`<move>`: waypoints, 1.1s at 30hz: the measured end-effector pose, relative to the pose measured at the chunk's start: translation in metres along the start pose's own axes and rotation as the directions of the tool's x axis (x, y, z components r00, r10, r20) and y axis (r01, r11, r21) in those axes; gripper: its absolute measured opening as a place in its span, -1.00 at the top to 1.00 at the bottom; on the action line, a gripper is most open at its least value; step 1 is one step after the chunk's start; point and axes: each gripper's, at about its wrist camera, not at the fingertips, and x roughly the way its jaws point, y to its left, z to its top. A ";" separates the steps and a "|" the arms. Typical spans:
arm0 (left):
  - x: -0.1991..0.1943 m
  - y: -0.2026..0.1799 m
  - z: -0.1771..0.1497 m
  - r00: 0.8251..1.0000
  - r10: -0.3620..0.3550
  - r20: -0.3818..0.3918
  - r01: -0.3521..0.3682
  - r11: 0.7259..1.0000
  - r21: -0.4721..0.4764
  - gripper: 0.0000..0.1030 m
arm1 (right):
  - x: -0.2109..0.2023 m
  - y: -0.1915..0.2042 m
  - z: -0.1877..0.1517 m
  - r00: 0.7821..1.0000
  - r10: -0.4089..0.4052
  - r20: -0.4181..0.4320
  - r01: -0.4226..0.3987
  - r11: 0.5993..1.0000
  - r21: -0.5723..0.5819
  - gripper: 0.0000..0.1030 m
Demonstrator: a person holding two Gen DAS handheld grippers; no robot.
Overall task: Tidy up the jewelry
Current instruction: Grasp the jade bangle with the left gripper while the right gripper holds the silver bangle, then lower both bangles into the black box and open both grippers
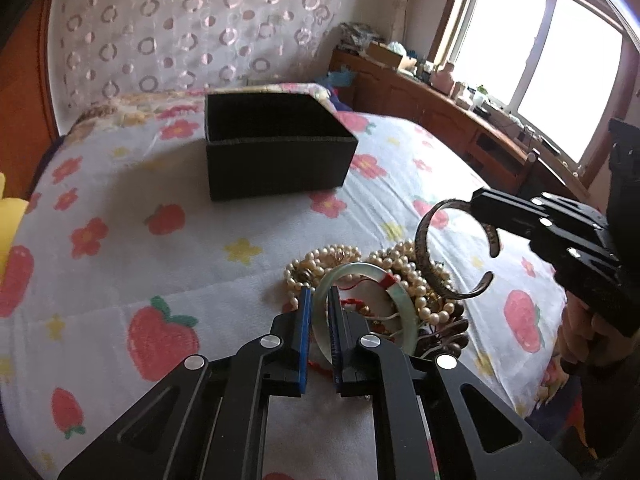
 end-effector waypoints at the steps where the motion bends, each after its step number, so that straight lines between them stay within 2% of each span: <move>1: -0.004 0.000 0.001 1.000 0.005 0.014 -0.005 1.000 -0.001 0.86 | 0.000 0.001 0.002 1.000 -0.001 0.003 0.001 1.000 -0.002 0.90; 7: -0.026 0.004 0.007 0.995 0.020 0.097 -0.019 1.000 -0.008 0.86 | 0.003 -0.002 0.015 1.000 -0.014 0.024 0.015 1.000 -0.017 0.90; 17: -0.054 0.028 0.018 0.982 0.075 0.172 -0.067 0.997 -0.049 0.86 | 0.031 -0.016 0.059 0.997 -0.052 0.058 0.053 0.998 -0.022 0.91; 26: -0.070 0.042 0.046 0.966 0.137 0.220 -0.128 0.990 -0.057 0.86 | 0.082 -0.026 0.099 0.995 -0.098 0.020 0.099 0.994 -0.037 0.91; 33: -0.064 0.054 0.086 0.957 0.177 0.230 -0.168 0.984 -0.060 0.86 | 0.125 -0.030 0.107 0.991 -0.130 -0.041 0.128 0.990 -0.059 0.91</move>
